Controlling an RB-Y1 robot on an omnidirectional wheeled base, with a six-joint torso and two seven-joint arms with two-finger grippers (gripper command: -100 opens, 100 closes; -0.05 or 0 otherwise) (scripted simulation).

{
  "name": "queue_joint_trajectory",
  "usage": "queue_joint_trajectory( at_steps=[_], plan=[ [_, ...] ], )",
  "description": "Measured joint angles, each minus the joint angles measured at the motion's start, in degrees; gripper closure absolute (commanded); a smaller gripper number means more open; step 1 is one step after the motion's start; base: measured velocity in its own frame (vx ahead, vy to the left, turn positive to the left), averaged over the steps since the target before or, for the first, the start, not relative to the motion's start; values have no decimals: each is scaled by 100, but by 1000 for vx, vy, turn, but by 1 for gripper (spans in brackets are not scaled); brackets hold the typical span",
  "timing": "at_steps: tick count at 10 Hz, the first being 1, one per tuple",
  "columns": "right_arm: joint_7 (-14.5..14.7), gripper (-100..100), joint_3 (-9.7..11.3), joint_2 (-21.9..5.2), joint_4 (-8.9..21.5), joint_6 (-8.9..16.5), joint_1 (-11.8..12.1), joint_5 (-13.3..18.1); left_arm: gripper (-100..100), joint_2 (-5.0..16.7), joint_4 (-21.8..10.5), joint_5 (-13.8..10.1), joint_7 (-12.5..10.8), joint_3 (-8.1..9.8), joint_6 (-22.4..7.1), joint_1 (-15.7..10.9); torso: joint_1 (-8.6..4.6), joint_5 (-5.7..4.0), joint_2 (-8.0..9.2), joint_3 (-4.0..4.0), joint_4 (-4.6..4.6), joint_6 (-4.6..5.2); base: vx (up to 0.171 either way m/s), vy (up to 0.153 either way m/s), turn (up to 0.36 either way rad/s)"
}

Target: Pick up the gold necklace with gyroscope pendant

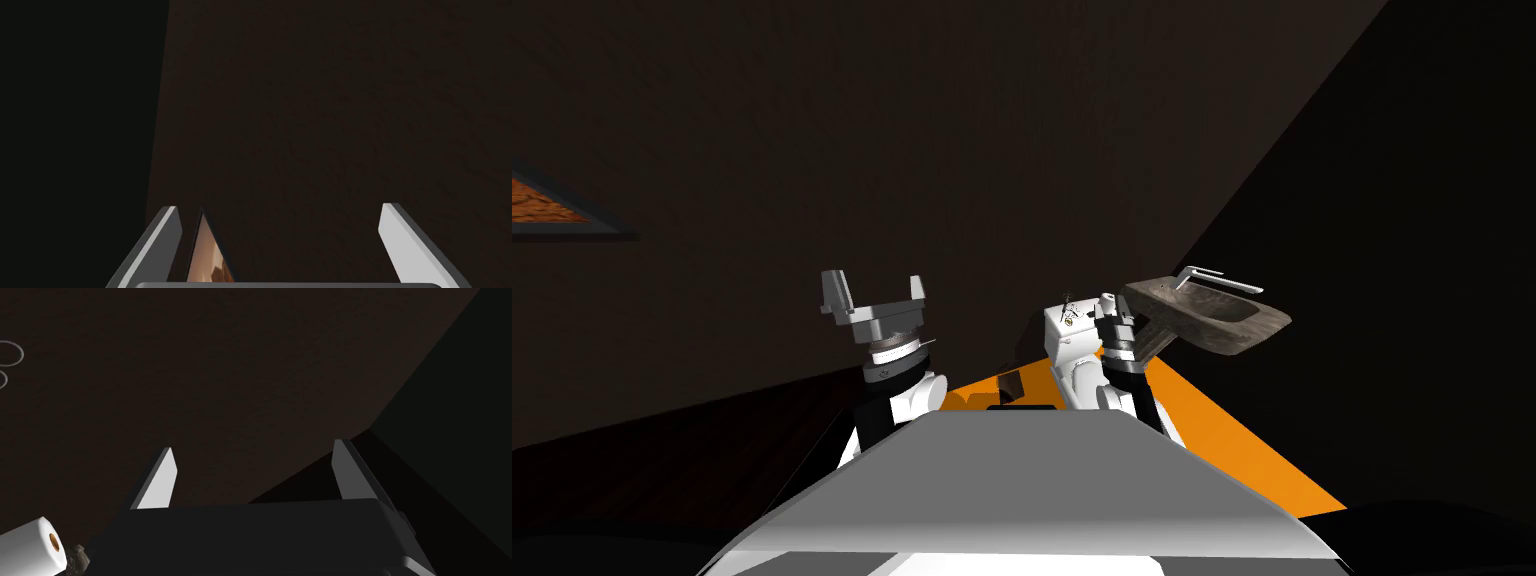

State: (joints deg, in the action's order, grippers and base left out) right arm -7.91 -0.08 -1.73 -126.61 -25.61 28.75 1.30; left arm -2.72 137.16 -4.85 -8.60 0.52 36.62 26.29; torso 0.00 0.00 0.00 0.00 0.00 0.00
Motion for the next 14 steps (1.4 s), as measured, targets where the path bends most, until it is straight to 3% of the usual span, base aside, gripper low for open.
queue_joint_trajectory(
  at_steps=[5,12,14],
  plan=[
    [307,-100,77,-669,408,319,-278,457,0,0,0,0,0,0,0,-1,9,2,35,21,9,0,-101,29,21],
    [911,-100,191,-1772,1547,764,-966,1453,0,0,-1,0,0,-1,0,-1,14,3,46,27,10,-1,-124,42,48],
    [1048,-100,238,-2071,1689,924,-1050,1728,0,0,0,0,0,0,0,-1,7,2,37,22,9,0,-110,31,89]
  ],
)
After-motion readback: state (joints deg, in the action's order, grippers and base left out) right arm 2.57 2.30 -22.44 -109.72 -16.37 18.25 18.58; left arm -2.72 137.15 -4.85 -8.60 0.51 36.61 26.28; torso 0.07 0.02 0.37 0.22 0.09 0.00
